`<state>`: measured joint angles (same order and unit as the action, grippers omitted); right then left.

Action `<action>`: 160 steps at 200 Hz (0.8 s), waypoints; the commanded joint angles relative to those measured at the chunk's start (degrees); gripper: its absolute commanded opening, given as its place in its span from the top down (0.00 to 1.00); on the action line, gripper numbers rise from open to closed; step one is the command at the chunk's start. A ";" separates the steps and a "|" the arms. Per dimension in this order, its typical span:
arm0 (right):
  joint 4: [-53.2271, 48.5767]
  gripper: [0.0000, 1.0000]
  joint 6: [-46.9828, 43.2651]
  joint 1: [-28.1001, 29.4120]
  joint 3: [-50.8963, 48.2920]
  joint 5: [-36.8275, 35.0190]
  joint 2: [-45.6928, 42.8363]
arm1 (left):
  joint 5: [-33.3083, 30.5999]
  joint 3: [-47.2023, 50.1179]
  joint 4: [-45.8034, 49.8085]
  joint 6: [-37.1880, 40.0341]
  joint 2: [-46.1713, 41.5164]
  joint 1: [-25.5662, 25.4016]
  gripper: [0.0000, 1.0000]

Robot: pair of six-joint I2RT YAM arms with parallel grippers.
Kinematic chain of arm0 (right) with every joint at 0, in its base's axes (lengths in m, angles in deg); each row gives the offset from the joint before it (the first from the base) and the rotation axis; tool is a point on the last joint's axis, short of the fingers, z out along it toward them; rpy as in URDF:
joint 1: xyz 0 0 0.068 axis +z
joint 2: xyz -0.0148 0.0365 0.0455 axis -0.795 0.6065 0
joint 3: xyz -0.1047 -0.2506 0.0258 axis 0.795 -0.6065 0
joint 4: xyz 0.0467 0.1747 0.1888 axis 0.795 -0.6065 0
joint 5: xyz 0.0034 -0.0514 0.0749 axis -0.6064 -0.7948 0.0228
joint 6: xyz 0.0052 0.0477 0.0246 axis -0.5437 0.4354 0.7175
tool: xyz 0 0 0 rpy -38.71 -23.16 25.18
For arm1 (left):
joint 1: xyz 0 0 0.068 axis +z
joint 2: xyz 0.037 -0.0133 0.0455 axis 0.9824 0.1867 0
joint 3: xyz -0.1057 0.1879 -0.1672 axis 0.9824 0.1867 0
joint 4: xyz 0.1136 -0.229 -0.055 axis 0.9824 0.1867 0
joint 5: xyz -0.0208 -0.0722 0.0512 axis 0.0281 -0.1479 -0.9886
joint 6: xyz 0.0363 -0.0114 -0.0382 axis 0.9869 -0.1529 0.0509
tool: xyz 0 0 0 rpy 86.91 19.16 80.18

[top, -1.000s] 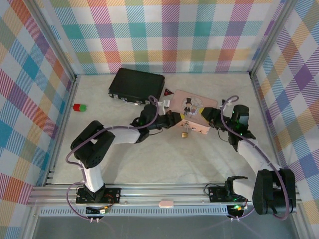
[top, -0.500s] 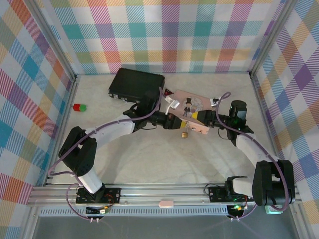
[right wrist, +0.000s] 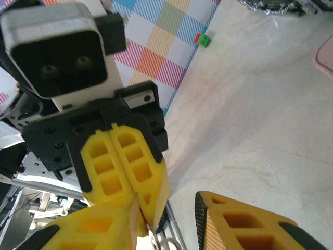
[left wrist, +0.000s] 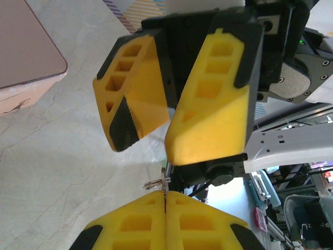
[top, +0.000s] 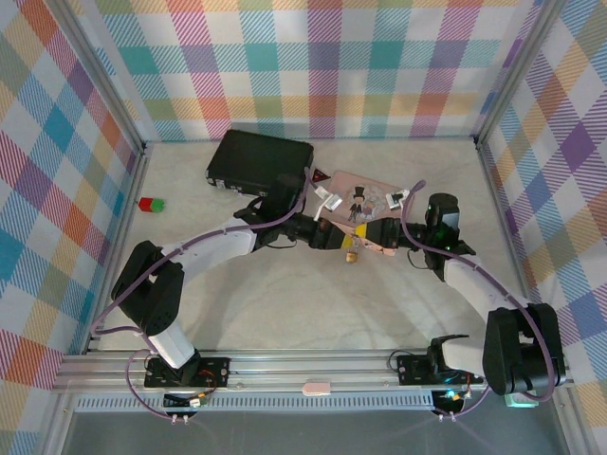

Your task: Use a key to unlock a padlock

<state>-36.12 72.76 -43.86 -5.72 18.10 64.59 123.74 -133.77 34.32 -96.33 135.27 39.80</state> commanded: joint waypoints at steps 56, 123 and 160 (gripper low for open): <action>0.00 0.76 -2.07 1.94 -0.58 1.48 -1.11 | 1.40 0.41 -4.77 -2.44 -1.32 0.66 1.00; -1.45 0.73 -2.74 1.99 -0.80 0.87 -1.81 | 1.07 1.74 -5.95 -3.56 -1.95 1.66 1.00; -0.44 0.78 -2.07 1.94 -0.75 1.13 -1.42 | 1.48 2.23 -7.95 -5.00 -1.86 1.66 1.00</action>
<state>-37.15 71.34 -42.18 -6.15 17.90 63.76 123.98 -132.53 29.66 -99.94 135.14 41.15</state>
